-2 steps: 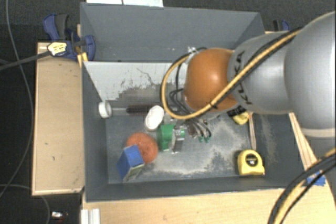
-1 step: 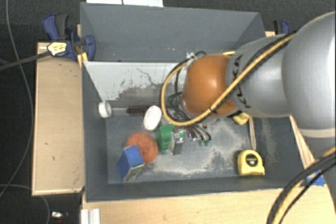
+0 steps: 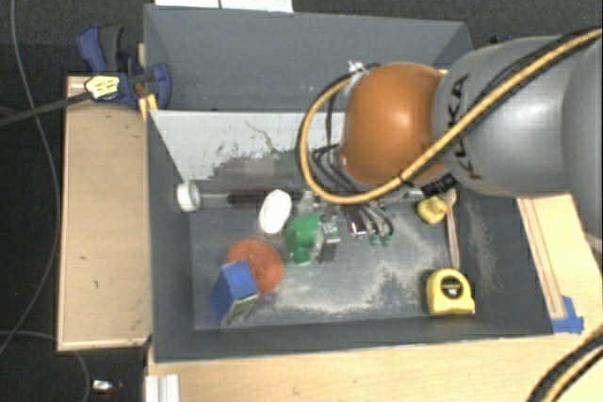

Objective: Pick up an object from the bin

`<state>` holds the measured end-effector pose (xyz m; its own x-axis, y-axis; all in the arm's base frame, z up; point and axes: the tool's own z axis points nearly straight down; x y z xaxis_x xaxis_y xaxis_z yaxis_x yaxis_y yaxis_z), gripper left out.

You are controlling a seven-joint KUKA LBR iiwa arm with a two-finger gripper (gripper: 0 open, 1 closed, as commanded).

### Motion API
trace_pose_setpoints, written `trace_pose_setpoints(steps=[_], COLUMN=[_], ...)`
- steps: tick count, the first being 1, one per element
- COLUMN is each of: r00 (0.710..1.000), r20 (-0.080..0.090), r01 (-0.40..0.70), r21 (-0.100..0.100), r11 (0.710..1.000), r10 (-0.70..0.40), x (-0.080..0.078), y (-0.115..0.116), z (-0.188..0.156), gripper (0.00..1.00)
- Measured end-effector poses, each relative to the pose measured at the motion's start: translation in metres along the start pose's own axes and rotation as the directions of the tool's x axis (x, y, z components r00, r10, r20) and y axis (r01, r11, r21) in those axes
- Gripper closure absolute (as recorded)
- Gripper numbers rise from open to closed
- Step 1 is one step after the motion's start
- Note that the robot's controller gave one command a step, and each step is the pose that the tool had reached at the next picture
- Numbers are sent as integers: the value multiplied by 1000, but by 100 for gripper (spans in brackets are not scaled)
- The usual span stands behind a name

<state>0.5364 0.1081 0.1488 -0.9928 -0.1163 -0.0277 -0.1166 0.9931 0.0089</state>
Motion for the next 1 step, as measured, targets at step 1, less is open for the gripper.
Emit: trace_pose_setpoints(steps=[1], r00=[997], r20=[26], r01=[71], r21=[2], r11=[997], r10=[-71], x=[-27], y=[-4], z=[0], gripper=[100])
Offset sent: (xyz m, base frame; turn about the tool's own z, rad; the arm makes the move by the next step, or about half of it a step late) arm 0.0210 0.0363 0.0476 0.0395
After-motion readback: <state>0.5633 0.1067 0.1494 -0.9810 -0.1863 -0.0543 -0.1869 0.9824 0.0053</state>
